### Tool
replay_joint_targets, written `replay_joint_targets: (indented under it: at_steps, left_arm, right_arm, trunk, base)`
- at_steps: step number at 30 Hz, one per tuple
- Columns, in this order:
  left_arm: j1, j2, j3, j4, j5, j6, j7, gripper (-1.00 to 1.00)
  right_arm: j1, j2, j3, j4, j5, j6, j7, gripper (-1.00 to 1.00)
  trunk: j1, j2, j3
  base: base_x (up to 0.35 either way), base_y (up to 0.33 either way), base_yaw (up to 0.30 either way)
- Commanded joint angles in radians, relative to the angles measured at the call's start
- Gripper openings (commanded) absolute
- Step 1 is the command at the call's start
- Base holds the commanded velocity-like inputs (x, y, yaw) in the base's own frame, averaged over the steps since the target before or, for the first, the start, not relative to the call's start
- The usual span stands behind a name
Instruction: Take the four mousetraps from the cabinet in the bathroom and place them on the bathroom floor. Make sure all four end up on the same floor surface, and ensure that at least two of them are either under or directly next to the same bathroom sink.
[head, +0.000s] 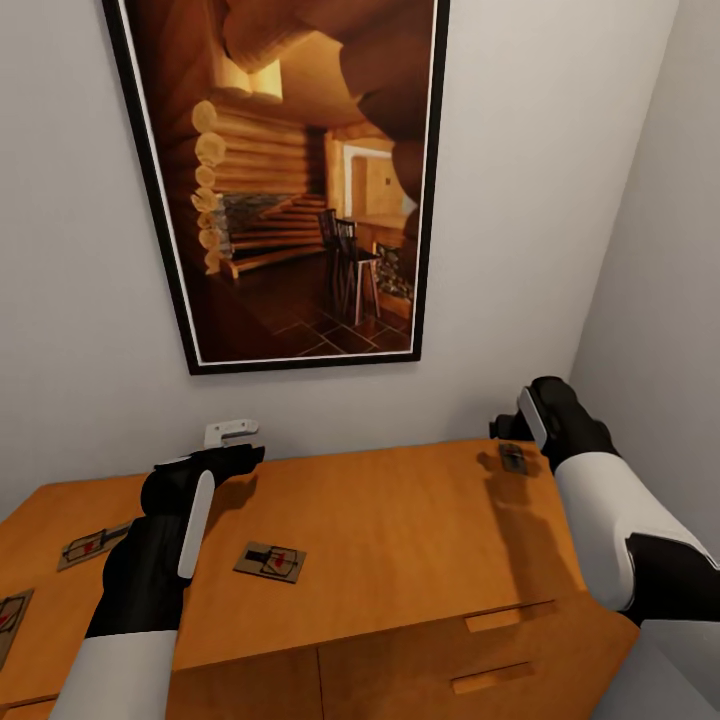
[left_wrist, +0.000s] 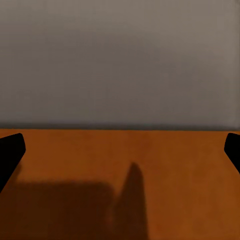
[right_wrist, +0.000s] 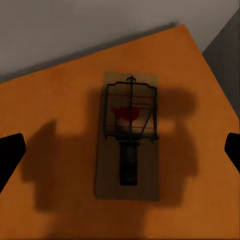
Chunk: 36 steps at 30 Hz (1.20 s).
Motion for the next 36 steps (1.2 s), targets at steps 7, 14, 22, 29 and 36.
replay_joint_targets:
  at_steps: [7,14,22,29,36]
  left_arm:
    - [-0.001,-0.001,0.001,-0.001,0.001,0.004,0.003,1.00]
    - [-0.001,-0.001,0.001,-0.001,0.001,0.004,0.003,1.00]
    - [-0.001,-0.001,0.001,0.006,0.001,0.003,0.003,1.00]
    - [-0.001,-0.001,0.001,0.012,0.001,0.000,0.003,1.00]
    - [-0.001,-0.001,0.001,0.013,0.000,0.000,0.003,1.00]
  right_arm:
    - [-0.001,0.003,-0.073,0.040,0.014,0.004,0.003,1.00]
    - [-0.001,0.000,-0.092,0.078,0.017,0.003,-0.002,1.00]
    - [-0.001,-0.002,-0.095,0.087,0.018,-0.008,-0.006,1.00]
    - [-0.001,-0.001,-0.096,0.089,0.016,-0.014,-0.005,1.00]
    - [-0.001,0.000,-0.095,0.089,0.014,-0.029,-0.001,1.00]
  trunk:
    - [0.000,-0.001,-0.001]
    - [0.000,-0.001,-0.001]
    - [0.000,-0.001,-0.001]
    - [0.000,-0.001,-0.001]
    - [0.000,-0.001,-0.001]
  base:
    - [0.000,0.000,0.000]
    - [0.000,0.000,0.000]
    - [0.000,0.000,0.000]
    - [0.000,0.000,0.000]
    - [0.000,0.000,0.000]
